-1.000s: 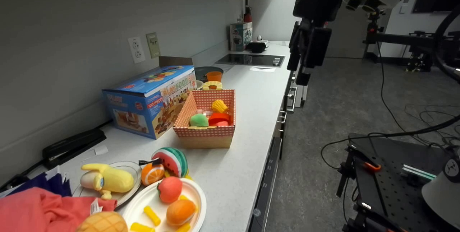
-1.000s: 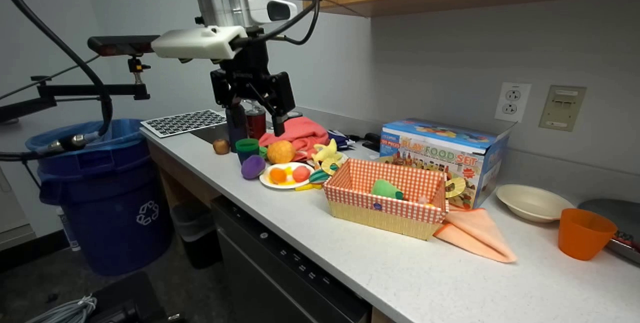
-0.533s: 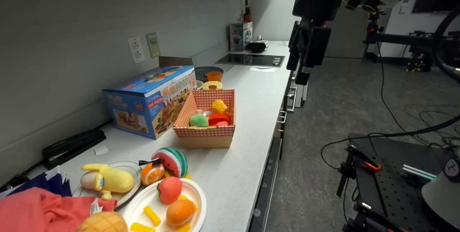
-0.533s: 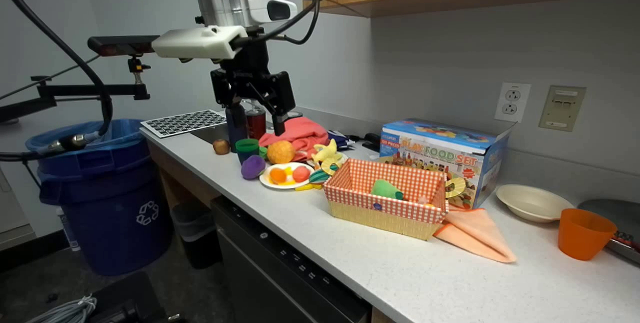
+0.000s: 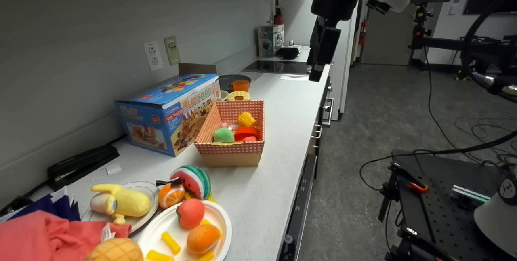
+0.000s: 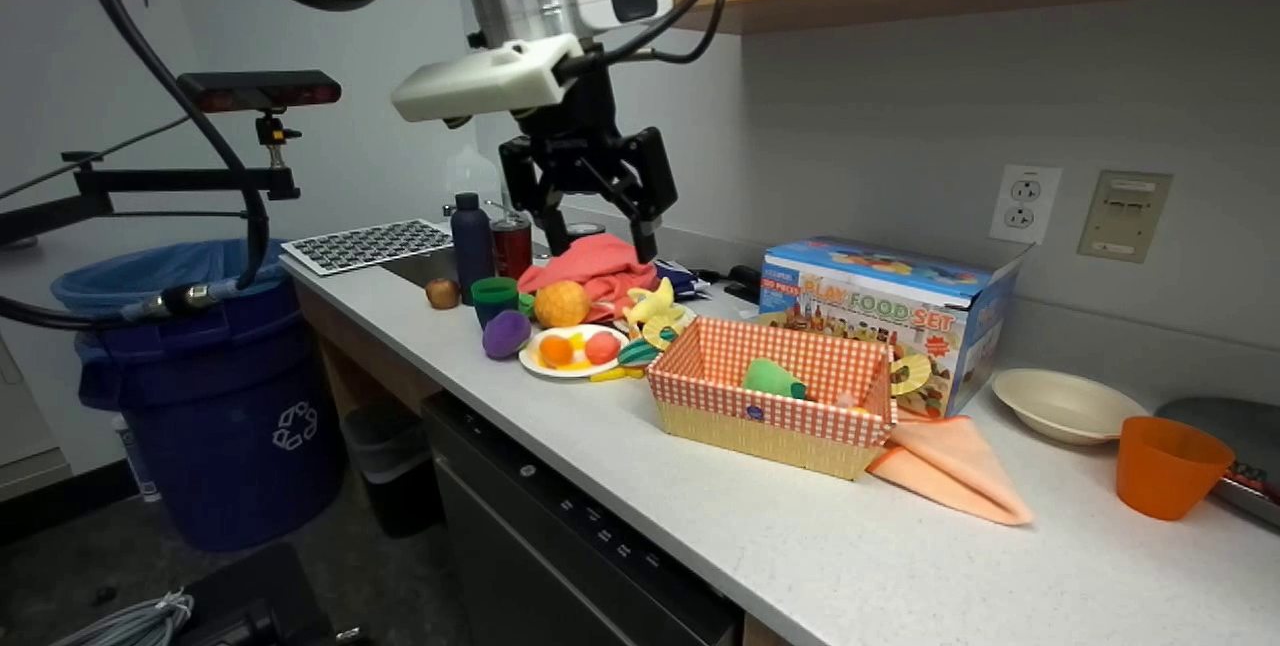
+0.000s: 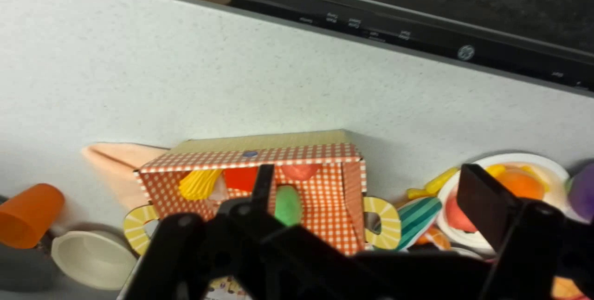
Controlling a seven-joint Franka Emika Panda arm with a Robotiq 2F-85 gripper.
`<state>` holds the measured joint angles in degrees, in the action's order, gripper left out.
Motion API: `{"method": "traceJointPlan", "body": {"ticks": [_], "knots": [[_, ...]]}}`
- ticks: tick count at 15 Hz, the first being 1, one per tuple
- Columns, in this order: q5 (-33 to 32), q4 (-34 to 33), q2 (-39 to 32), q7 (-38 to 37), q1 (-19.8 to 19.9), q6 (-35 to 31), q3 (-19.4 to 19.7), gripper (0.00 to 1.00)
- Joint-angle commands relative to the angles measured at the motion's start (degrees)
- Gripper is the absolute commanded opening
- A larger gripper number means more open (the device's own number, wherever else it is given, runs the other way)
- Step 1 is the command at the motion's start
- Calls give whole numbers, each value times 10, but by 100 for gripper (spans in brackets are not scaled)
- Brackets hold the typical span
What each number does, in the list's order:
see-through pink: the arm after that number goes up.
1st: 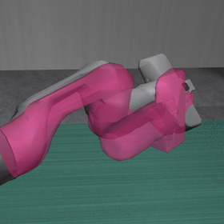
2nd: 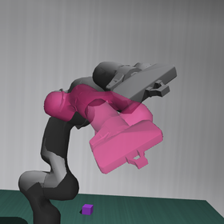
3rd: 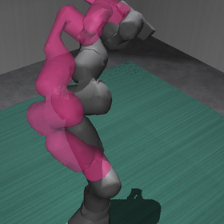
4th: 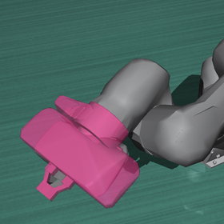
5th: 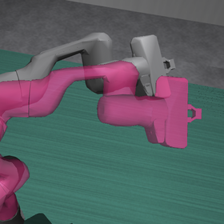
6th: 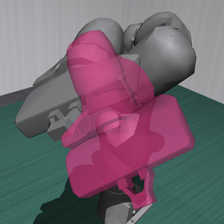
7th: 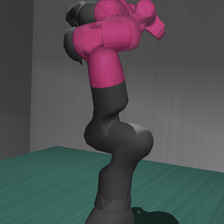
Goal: Remove the green plushy from the box and put it on the counter
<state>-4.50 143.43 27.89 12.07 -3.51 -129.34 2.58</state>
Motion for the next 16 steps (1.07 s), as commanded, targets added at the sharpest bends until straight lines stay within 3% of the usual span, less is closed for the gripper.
{"method": "traceJointPlan", "body": {"ticks": [1,5,9,13,14,16], "knots": [[-8,-66,-94,24,14,-43,14,100],[3,-142,-202,19,14,-79,14,100],[4,-218,-289,21,19,-72,5,100],[2,-263,-332,13,21,-51,-3,100],[-6,-226,-309,9,22,-76,-2,100],[-6,-230,-317,8,22,-77,-3,100]]}}
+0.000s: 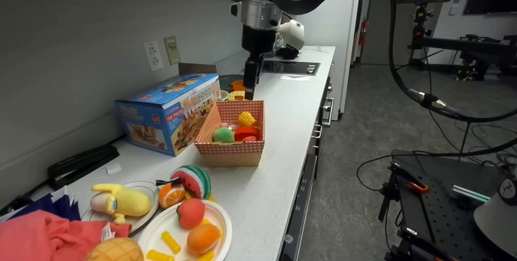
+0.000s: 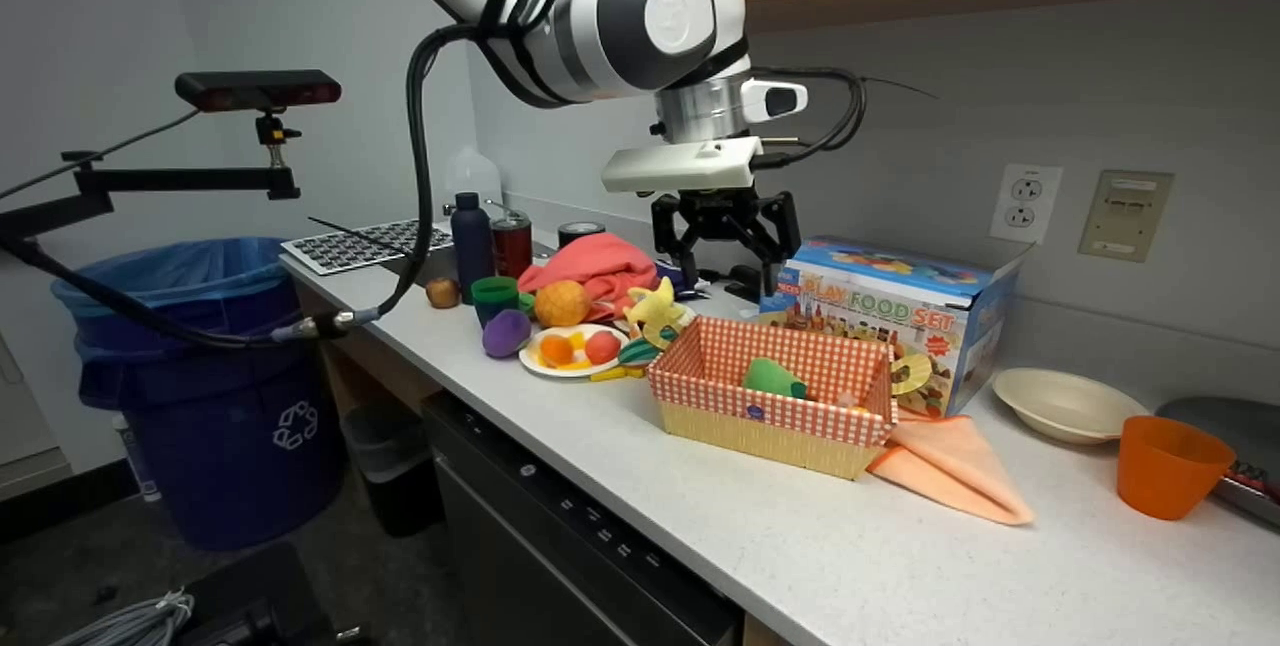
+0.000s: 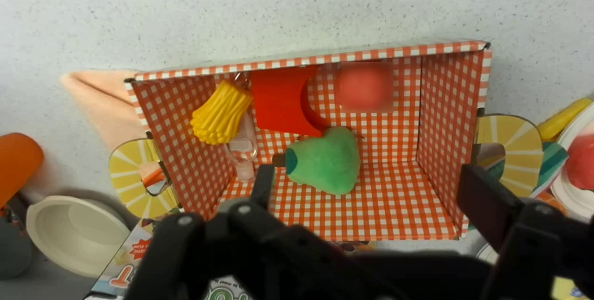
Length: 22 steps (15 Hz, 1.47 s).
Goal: Remove the green plushy from the box and put it on the counter
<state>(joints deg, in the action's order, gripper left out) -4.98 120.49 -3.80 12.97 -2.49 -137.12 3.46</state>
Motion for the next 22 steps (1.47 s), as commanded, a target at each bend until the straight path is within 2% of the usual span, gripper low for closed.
{"method": "traceJointPlan", "body": {"ticks": [1,5,12,17,22], "knots": [[-1,0,0,-1,12,1,-13,100],[-1,0,1,-1,13,1,-13,100],[59,-32,-88,67,31,-75,-19,100],[46,-74,-148,103,50,-101,-33,100],[50,-104,-179,117,65,-98,-50,100]]}}
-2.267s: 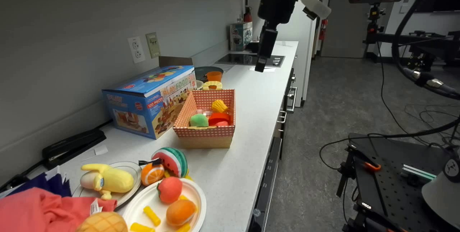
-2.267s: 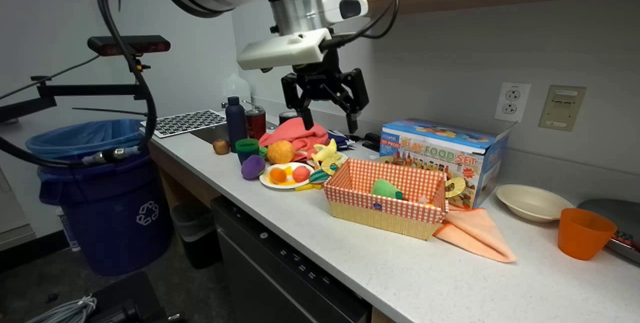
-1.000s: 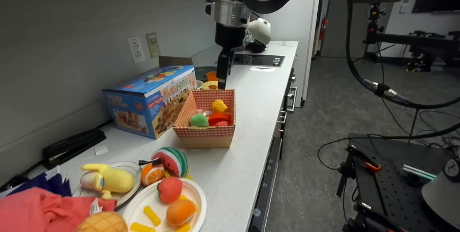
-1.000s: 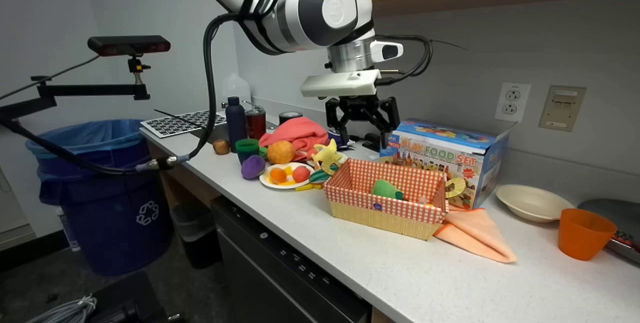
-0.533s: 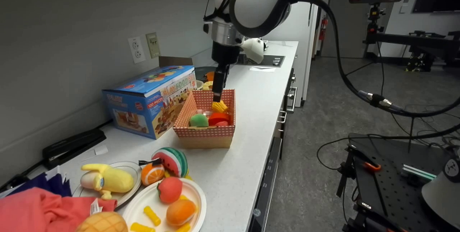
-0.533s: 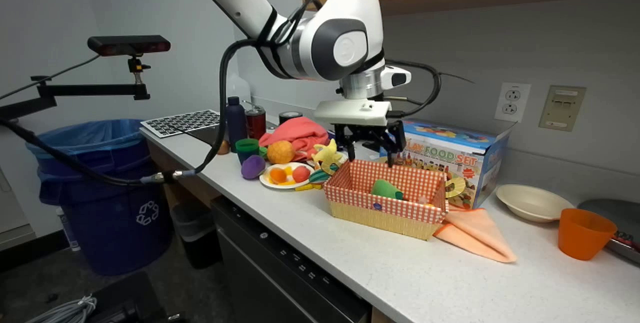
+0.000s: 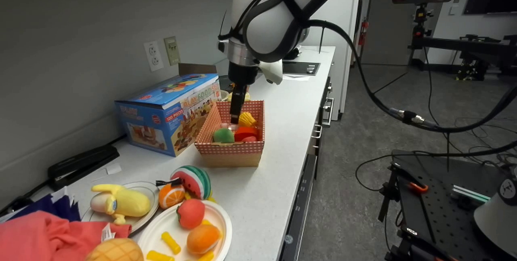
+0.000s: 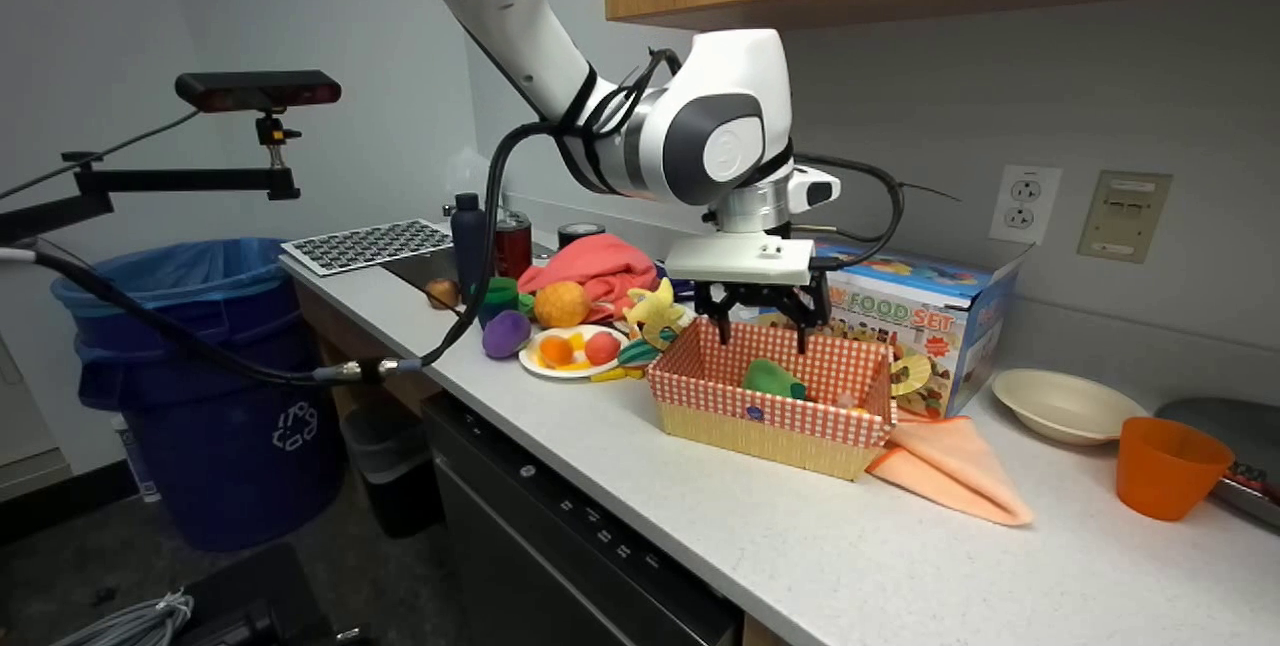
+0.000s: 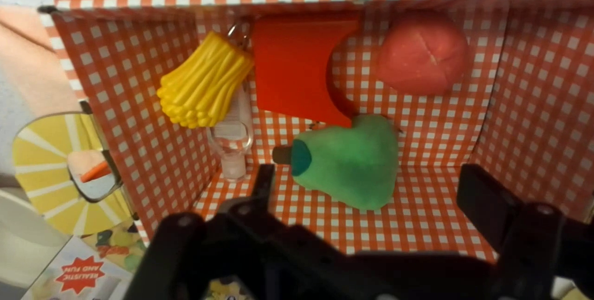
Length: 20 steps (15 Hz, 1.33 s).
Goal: Remove the green plushy from the box and put it on the counter
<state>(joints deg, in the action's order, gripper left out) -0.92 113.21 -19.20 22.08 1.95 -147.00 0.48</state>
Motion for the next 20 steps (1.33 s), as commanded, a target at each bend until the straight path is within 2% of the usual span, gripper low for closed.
{"method": "traceJointPlan", "body": {"ticks": [1,8,9,20], "knots": [[11,-36,-28,31,25,5,-24,100],[24,-57,-27,82,54,35,-44,100],[3,-35,-20,49,40,9,-31,100],[-5,-47,-29,41,41,7,-28,100]]}}
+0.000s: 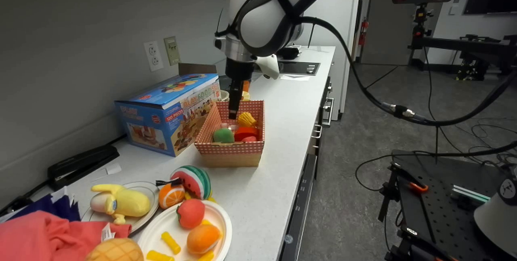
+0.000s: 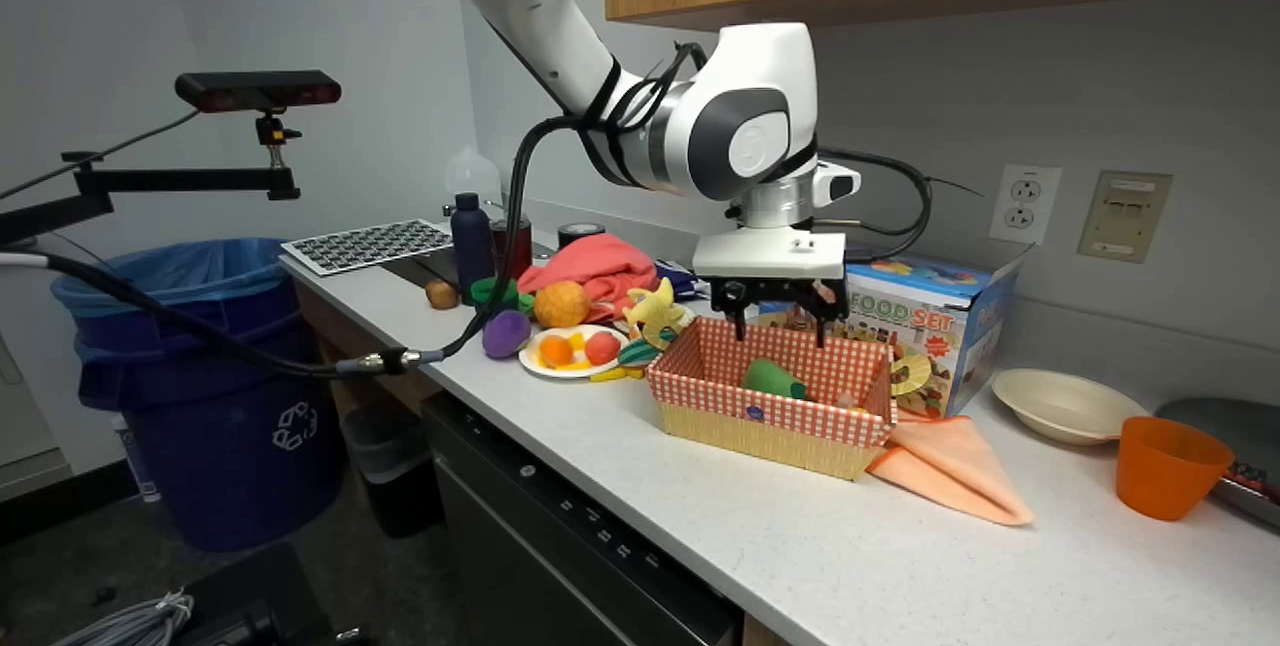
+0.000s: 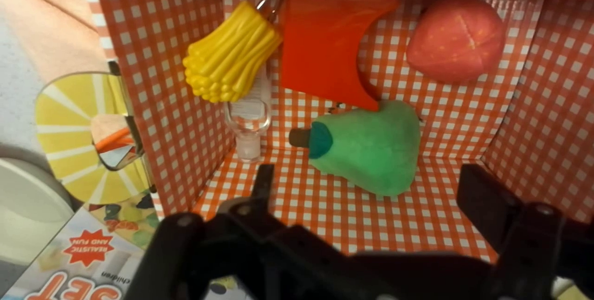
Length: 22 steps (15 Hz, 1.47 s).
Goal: Remove the green plushy from the box and put it on the counter
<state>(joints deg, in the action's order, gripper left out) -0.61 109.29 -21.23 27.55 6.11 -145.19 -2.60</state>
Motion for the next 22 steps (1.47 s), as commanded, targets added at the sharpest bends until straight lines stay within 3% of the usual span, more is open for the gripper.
{"method": "traceJointPlan", "body": {"ticks": [1,12,17,19,22], "knots": [[-23,-19,-21,-26,-7,-13,10,100],[-43,-178,-180,-70,-18,-1,1,100],[-42,-200,-221,-84,-20,16,-1,100],[-47,-202,-230,-95,-24,16,4,72],[-57,-202,-223,-111,-32,15,13,50]]}}
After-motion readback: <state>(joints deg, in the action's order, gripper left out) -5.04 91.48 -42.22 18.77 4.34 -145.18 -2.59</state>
